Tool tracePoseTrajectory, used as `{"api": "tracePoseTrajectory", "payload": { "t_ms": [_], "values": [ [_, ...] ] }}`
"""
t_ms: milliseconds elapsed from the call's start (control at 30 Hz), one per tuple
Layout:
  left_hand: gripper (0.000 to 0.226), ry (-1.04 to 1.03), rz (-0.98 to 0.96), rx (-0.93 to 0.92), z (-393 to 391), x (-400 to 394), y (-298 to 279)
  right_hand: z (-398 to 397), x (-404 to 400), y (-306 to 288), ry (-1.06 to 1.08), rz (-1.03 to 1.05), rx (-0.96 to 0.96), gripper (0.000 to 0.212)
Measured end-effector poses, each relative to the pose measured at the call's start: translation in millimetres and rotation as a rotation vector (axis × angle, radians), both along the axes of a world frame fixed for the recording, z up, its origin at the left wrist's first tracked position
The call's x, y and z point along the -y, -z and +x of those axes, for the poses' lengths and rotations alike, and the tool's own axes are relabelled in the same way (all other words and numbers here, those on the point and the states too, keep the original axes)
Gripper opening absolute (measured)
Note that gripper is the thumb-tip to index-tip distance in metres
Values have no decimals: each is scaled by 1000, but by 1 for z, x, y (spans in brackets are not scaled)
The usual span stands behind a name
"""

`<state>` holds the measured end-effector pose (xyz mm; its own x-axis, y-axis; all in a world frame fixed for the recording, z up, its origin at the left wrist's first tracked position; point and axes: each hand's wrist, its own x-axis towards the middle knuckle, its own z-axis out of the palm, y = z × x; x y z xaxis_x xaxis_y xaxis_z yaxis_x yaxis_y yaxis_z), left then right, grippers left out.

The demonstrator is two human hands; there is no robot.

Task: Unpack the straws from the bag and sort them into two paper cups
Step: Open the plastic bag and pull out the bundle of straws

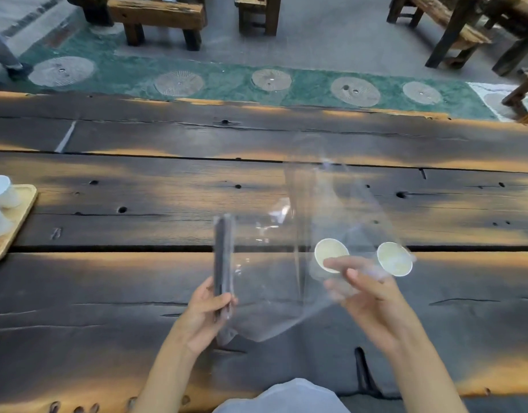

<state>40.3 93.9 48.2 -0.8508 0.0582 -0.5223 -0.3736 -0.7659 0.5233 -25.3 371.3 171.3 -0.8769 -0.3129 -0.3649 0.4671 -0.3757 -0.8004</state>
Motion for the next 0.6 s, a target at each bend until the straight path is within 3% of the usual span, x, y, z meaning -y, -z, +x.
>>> {"api": "tracePoseTrajectory", "payload": {
  "t_ms": [100, 233, 433, 533, 600],
  "values": [
    [52, 15, -145, -42, 6, 21, -13, -11, -30, -6, 36, 152, -112, 28],
    [84, 91, -267, -89, 9, 33, -18, -36, -42, -19, -14, 253, -230, 34],
    [67, 48, -235, -109, 16, 35, -20, -56, -19, -25, -56, 587, -425, 69],
    [34, -28, -256, -91, 19, 35, -20, -58, -13, -16, -8, 684, -497, 55],
    [26, -62, -303, -82, 20, 36, -20, -60, -14, -9, 28, 752, -473, 44]
  ]
}}
